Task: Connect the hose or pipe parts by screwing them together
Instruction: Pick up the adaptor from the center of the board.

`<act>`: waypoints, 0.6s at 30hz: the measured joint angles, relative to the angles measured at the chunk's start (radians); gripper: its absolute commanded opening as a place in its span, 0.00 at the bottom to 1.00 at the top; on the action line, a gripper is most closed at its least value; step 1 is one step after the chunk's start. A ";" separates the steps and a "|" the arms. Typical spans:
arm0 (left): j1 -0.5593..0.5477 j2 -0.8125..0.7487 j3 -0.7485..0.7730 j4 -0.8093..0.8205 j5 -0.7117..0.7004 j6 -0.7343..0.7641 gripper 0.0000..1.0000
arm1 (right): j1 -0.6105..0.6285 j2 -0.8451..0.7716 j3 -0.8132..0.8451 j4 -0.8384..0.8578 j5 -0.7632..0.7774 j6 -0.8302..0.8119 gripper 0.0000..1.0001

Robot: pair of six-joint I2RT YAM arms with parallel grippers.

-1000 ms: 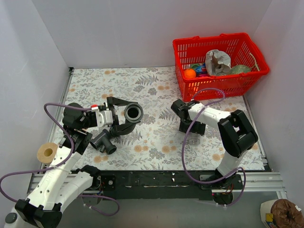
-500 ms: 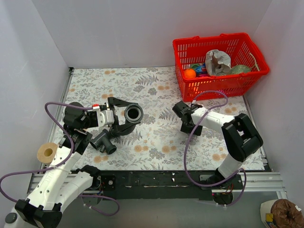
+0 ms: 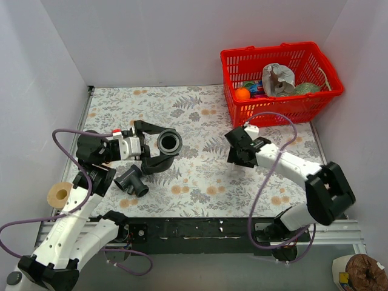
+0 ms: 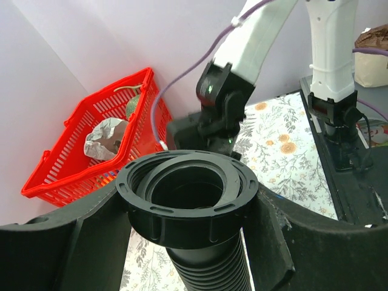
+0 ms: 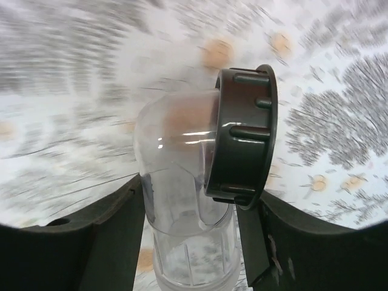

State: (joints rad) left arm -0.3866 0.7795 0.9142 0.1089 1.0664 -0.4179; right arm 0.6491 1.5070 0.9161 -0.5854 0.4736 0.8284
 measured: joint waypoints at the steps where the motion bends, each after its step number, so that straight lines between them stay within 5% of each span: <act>1: 0.000 0.000 -0.005 0.028 0.000 -0.026 0.00 | 0.010 -0.046 0.011 0.019 -0.013 -0.029 0.01; 11: -0.001 0.101 -0.085 0.478 -0.018 -0.513 0.00 | 0.098 -0.316 0.521 0.352 -0.275 -0.496 0.01; 18: -0.004 0.220 -0.081 0.661 -0.094 -0.851 0.00 | 0.132 -0.338 0.576 0.616 -0.525 -0.727 0.01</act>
State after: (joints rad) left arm -0.3904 0.9997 0.8333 0.7704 0.9722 -1.2690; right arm 0.7811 1.1687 1.4925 0.0303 -0.0509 0.1017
